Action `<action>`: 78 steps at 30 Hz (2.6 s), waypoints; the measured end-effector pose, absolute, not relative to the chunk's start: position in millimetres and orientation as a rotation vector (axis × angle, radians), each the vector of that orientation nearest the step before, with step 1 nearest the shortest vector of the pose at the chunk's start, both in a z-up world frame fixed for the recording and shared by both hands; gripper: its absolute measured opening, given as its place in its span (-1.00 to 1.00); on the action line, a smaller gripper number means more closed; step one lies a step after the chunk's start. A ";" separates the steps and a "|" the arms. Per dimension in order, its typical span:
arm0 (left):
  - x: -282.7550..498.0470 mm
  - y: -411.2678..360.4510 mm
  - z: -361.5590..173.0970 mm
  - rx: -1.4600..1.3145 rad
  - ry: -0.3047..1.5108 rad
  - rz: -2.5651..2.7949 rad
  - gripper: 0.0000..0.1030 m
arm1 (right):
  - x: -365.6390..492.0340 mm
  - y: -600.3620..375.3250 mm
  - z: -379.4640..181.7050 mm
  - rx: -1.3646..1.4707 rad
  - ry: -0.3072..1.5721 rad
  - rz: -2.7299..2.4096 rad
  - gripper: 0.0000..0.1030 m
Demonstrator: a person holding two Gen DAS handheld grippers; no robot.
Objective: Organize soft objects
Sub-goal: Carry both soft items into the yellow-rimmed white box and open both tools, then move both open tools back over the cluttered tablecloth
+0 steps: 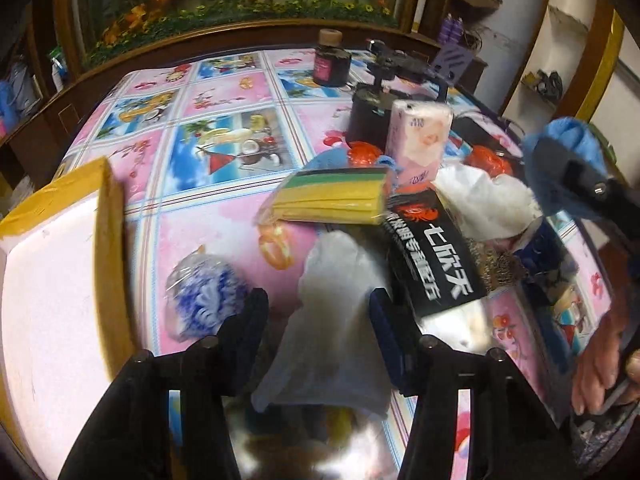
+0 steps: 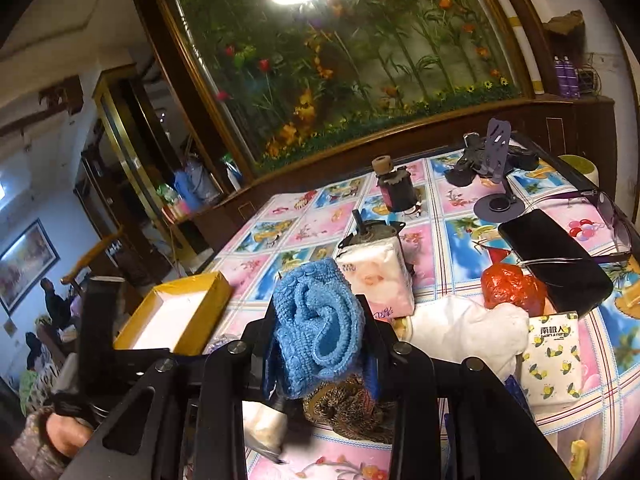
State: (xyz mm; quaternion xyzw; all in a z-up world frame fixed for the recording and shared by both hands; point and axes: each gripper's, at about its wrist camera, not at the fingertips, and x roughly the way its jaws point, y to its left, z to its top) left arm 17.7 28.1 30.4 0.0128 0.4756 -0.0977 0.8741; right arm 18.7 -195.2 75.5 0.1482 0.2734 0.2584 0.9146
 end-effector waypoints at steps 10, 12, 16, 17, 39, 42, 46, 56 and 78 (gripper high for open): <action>27.1 18.3 10.2 -0.055 0.974 -0.186 -0.66 | 15.7 -189.4 70.2 0.284 0.571 0.569 -0.30; 16.5 24.3 11.8 -0.092 0.963 -0.198 -0.69 | 15.2 -189.7 70.9 0.287 0.570 0.571 -0.30; -13.1 37.7 20.4 -0.147 0.934 -0.218 -0.69 | 13.9 -187.3 72.1 0.269 0.560 0.575 -0.30; -21.4 41.7 23.0 -0.158 0.926 -0.223 -0.69 | 13.7 -186.3 72.2 0.263 0.559 0.575 -0.30; -118.4 247.7 71.2 -0.401 0.700 0.055 -0.68 | -3.1 -56.6 78.1 0.207 0.647 0.736 -0.30; -117.1 267.3 71.1 -0.422 0.698 0.075 -0.68 | -9.4 2.2 82.4 0.175 0.700 0.839 -0.30; -96.2 284.7 75.2 -0.422 0.693 0.090 -0.68 | 4.8 75.2 88.4 0.127 0.765 0.870 -0.30; -4.4 312.7 54.0 -0.453 0.814 0.111 -0.68 | 105.0 152.8 62.5 0.087 0.970 0.703 -0.30; 12.7 319.8 28.6 -0.495 0.893 0.101 -0.29 | 119.2 156.0 31.0 0.086 1.027 0.688 -0.01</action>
